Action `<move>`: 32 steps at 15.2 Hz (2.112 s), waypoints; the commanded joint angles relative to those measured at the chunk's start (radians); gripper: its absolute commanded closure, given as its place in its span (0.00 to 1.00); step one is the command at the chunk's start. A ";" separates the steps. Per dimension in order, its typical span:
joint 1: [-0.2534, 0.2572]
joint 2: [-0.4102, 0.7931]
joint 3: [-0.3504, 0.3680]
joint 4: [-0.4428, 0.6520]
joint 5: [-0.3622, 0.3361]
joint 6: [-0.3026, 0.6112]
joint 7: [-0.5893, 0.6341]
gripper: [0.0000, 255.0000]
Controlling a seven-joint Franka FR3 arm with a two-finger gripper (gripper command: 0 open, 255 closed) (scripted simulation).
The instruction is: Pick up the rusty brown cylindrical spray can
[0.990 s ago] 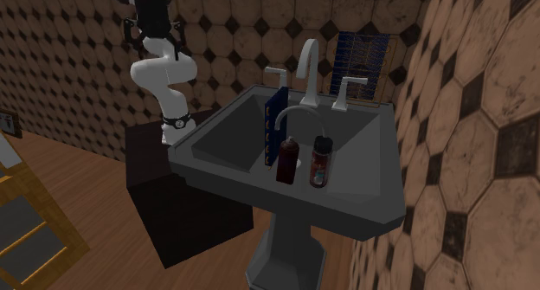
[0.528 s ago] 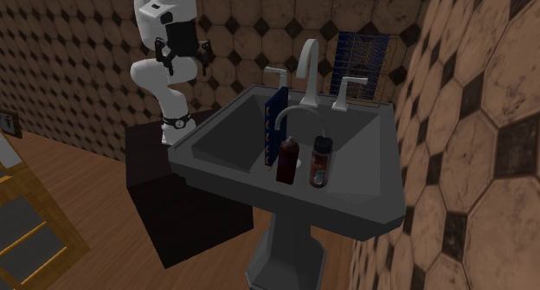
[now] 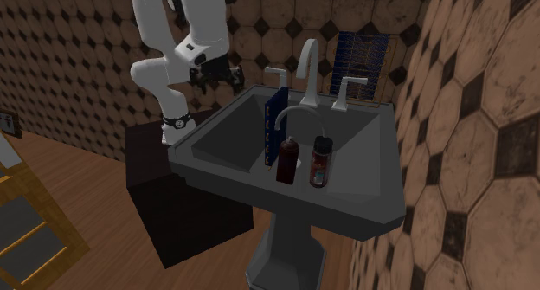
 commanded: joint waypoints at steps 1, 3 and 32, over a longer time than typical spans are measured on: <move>0.003 0.084 0.007 0.044 0.040 0.006 0.045 0.00; 0.009 0.163 0.014 0.086 0.079 0.015 0.088 0.00; 0.060 0.891 0.055 0.534 0.396 0.108 0.355 1.00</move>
